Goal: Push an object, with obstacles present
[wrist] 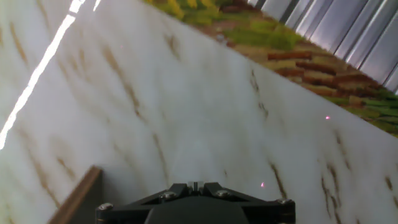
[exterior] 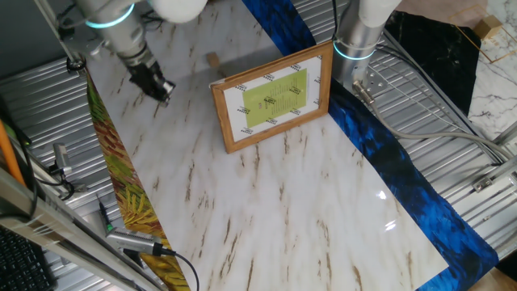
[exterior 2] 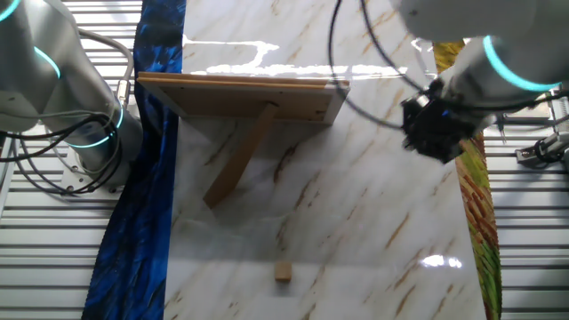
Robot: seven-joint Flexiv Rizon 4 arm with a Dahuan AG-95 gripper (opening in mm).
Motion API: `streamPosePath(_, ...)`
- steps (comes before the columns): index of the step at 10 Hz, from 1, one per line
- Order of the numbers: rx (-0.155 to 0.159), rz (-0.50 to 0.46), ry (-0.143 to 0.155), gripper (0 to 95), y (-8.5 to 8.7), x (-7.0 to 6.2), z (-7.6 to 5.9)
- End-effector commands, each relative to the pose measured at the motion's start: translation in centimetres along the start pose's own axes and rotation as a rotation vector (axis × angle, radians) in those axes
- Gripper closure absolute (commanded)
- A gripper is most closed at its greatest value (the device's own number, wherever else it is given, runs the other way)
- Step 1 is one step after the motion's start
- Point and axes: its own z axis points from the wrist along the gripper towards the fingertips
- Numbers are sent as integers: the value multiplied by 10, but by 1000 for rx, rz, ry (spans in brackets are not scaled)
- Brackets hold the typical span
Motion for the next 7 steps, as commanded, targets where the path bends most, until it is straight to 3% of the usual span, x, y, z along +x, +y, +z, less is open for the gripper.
streamPosePath(1,-28,-21,-7,950,0,56,12)
streamPosePath(2,-34,-34,-11,950,3,71,19)
streamPosePath(4,-47,-45,-22,950,6,90,30)
streamPosePath(6,-44,-46,-27,950,8,100,36)
streamPosePath(7,-51,-43,-11,950,8,100,36)
